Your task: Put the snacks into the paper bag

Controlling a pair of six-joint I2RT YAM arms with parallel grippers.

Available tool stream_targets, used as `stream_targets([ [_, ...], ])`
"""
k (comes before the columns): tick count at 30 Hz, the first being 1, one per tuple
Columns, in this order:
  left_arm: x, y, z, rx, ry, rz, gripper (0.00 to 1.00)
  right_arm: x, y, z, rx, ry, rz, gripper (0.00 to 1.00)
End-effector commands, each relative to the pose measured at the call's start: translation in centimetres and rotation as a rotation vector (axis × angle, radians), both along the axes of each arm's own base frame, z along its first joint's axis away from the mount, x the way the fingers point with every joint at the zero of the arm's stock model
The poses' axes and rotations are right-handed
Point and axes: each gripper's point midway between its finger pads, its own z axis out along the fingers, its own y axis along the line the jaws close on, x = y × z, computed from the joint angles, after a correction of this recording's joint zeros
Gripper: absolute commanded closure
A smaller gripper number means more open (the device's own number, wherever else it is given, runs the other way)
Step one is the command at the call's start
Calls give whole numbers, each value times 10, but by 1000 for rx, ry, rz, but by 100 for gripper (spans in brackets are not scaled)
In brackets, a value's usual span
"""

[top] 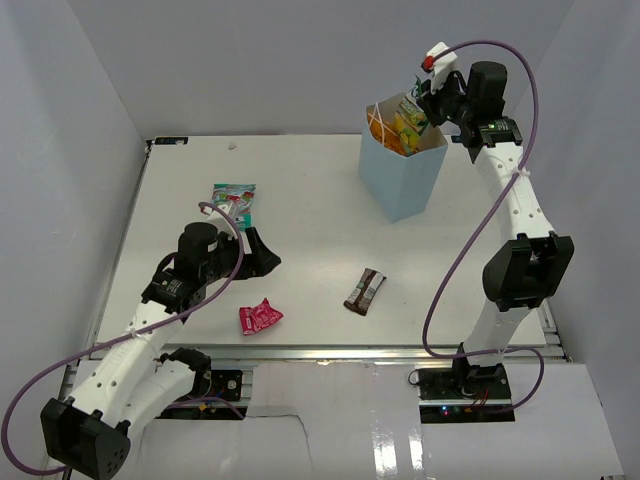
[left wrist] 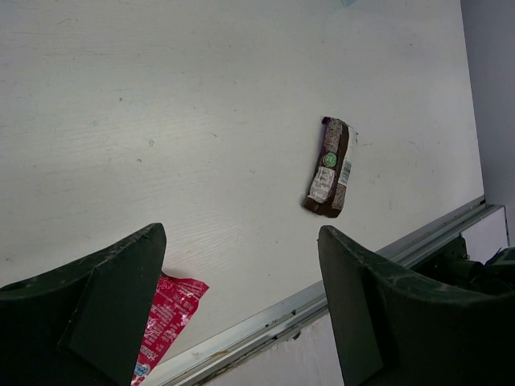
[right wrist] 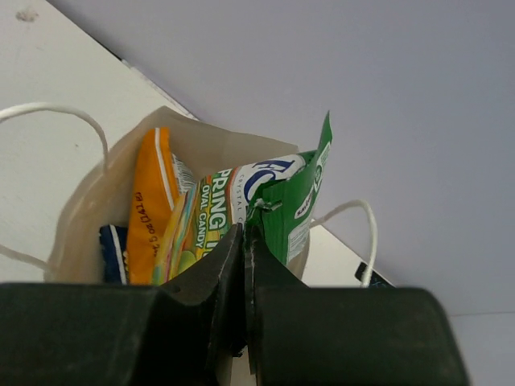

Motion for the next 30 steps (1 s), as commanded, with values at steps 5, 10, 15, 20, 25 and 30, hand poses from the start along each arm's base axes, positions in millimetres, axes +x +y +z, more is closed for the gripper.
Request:
stream_targets([
  [5,3,0,-2,8,11,7,12,-13,-9,63,-106,-245,36,92],
  [10,5,0,-2,14,14,6,12,-19,-13,84,-118,-303,41,92],
  [15,6,1,0,22,9,11,12,-15,-14,85,-178,-350,48,92],
  [20,5,5,0,36,15,24,12,-13,-12,49,-257,-323,95,92],
  [25,2,7,-2,38,24,34,12,-13,-12,11,-312,-292,130,92],
  [30,0,9,-4,40,35,45,12,-27,1,-25,-323,-204,243,90],
])
